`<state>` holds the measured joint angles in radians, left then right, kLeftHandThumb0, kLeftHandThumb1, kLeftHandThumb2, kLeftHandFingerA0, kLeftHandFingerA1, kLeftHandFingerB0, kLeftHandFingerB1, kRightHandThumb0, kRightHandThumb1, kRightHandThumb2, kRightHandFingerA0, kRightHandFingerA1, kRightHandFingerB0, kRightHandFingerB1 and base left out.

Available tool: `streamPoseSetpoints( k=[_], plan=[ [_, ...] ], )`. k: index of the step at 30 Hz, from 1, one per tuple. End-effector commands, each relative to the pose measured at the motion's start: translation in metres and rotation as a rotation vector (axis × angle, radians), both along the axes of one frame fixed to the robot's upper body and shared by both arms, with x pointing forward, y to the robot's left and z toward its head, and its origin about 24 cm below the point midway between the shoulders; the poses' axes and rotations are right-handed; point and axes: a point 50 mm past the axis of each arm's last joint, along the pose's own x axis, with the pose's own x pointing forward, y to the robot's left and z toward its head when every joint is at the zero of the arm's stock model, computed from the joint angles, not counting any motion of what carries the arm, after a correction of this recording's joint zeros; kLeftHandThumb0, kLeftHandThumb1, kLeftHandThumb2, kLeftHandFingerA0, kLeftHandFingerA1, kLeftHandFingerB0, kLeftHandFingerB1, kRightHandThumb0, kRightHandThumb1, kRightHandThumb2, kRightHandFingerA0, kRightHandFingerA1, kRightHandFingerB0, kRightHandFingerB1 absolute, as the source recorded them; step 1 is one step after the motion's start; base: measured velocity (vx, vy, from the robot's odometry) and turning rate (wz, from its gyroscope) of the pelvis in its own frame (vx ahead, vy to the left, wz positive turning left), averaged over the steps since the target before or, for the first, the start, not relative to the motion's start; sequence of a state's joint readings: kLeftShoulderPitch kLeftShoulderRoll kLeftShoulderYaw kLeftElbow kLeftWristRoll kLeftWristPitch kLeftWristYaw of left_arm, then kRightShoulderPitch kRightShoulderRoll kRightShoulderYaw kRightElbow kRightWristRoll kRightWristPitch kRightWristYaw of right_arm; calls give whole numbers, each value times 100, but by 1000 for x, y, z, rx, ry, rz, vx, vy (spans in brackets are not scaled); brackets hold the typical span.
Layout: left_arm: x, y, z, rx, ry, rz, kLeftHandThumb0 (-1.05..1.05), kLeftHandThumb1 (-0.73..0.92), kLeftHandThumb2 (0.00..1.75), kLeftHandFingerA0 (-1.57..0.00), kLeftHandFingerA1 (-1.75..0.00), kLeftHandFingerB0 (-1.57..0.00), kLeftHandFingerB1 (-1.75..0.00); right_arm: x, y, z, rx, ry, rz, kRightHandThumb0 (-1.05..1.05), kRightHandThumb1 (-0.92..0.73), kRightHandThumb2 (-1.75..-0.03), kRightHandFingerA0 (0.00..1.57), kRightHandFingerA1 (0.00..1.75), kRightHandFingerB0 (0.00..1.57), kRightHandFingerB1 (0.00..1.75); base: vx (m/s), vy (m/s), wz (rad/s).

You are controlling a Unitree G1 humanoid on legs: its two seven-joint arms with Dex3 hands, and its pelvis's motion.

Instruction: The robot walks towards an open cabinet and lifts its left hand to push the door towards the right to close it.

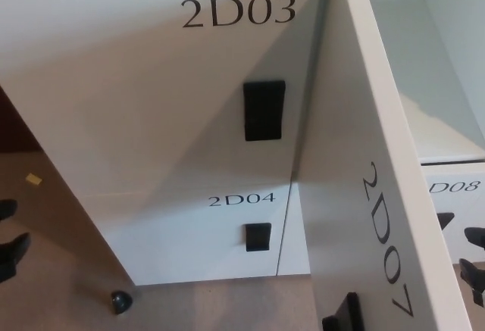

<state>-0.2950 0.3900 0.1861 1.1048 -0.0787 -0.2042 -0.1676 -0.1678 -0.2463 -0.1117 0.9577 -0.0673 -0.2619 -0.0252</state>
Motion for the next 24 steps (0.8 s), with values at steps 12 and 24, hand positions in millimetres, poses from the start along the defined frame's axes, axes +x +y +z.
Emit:
streamPoseSetpoints(
  k=[12,24],
  plan=[
    [-24,-65,16,14,-182,-558,-53,60,58,-65,-44,-47,-40,-2,-4,1,-34,16,14,-26,-70,-60,70,48,49,41,0,0,0],
    [-101,-166,116,-209,-65,-1644,-61,55,92,-51,-57,-54,-56,1,-14,5,-45,27,-7,-27,-70,-60,69,47,50,41,0,0,0]
  ],
)
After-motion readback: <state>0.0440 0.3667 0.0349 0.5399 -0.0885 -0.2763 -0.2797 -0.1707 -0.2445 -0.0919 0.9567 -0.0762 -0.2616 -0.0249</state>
